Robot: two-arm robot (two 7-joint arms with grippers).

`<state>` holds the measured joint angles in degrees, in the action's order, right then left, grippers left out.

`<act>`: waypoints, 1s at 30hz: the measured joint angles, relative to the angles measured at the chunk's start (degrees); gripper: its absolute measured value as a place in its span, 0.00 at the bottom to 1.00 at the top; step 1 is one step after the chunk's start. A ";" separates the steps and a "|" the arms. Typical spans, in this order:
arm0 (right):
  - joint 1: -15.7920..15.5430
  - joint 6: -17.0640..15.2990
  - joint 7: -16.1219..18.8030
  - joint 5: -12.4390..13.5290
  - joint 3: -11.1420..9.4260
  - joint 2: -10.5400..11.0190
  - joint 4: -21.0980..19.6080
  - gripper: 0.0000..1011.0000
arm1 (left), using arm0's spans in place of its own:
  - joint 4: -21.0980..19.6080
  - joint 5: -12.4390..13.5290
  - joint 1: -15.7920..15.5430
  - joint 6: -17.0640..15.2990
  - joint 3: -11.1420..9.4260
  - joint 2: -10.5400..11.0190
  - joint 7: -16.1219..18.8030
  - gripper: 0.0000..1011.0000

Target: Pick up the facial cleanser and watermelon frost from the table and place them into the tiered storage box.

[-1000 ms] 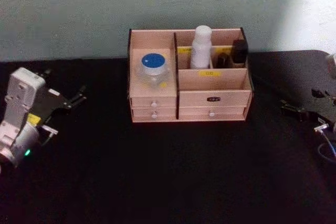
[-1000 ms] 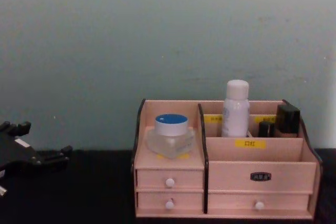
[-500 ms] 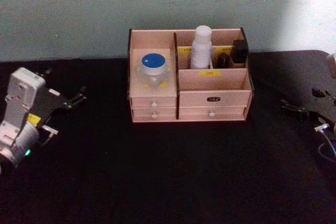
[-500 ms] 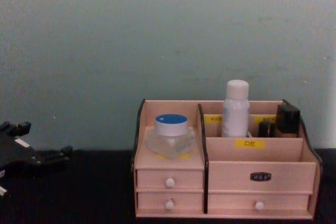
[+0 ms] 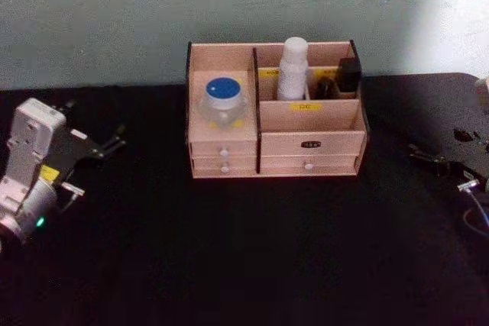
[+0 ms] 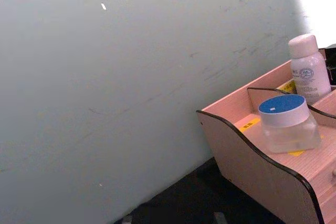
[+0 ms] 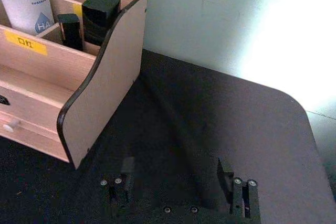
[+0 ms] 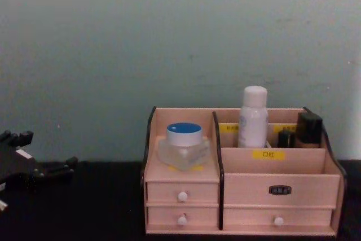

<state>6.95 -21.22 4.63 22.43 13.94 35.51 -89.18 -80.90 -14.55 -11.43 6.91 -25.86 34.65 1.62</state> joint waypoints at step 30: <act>0.00 -0.01 0.00 0.00 0.00 0.00 0.00 0.99 | 0.00 0.00 0.00 0.00 0.00 0.00 0.00 0.99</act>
<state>6.95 -21.23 4.63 22.43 13.94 35.51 -89.18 -80.90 -14.55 -11.43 6.91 -25.86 34.65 1.62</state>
